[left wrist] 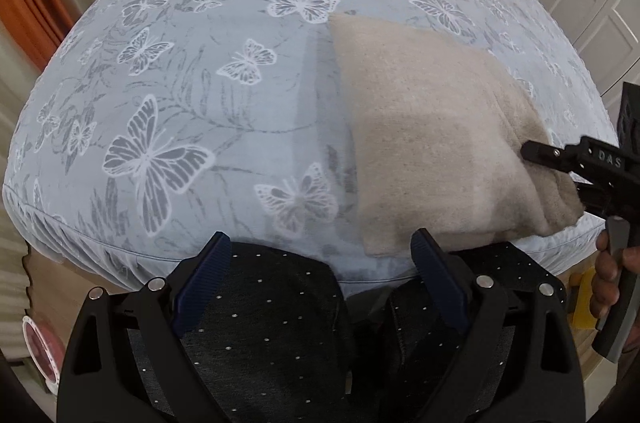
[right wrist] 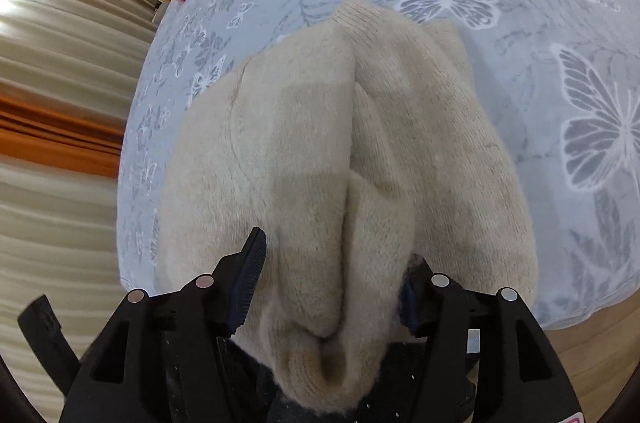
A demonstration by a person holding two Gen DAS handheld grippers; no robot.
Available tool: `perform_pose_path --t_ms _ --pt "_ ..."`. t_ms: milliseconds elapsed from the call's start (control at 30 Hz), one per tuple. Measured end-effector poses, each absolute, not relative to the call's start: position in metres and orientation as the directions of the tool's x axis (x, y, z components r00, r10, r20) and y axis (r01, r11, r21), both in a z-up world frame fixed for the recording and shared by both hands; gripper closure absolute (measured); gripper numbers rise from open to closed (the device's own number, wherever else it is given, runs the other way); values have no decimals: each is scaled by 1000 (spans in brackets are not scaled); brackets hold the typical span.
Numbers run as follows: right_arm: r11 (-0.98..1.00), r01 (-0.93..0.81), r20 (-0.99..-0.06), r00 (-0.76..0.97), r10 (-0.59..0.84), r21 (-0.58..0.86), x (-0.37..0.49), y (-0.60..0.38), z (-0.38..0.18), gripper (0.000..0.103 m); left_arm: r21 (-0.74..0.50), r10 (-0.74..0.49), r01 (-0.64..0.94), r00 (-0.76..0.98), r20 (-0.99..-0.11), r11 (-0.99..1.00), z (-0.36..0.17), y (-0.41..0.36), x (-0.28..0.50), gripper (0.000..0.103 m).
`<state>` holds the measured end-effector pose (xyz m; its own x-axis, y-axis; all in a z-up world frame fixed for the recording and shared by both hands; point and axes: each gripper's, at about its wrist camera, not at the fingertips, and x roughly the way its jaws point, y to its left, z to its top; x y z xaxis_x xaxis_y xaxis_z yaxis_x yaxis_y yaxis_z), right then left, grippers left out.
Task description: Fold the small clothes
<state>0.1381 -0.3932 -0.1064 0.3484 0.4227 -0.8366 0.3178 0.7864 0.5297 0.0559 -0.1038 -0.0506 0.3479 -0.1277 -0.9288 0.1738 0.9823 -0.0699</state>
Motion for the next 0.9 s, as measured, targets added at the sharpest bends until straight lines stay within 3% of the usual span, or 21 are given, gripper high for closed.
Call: perform_pose_path --t_ms 33,67,133,200,267,300,367,433,500,767,900 --pt "796 300 -839 335 429 527 143 -390 -109 50 -70 -128 177 346 -930 982 -51 -106 56 14" --pt "812 274 -844 327 424 515 144 -387 -108 80 -69 -130 186 344 -930 980 -52 -110 57 14" --pt "832 217 -832 368 415 511 150 -381 -90 83 -57 -127 207 345 -930 977 -52 -117 58 14" --pt "803 161 -760 472 447 573 150 -382 -59 84 -48 -125 223 349 -929 974 -51 -123 59 14" --pt "799 112 -706 551 444 590 144 -387 -29 84 -48 -128 229 350 -928 972 -51 -126 61 13" --pt "827 109 -723 556 409 552 142 -388 -25 84 -49 -130 232 348 -928 971 -52 -127 61 13" --pt "902 126 -813 496 303 413 142 -390 -45 84 -44 -128 241 342 -931 969 -56 -131 63 13" --pt "927 199 -907 347 238 319 142 -396 -100 84 -38 -123 246 340 -932 969 -59 -135 64 13" --pt "901 245 -908 316 275 358 138 -400 -121 80 -33 -119 248 341 -933 968 -60 -138 65 13" --pt "832 289 -857 370 359 474 155 -421 -96 53 -10 -100 262 334 -937 965 -64 -142 65 13" --pt "791 321 -837 373 400 521 162 -430 -101 52 -29 -113 250 329 -938 968 -65 -141 67 13"
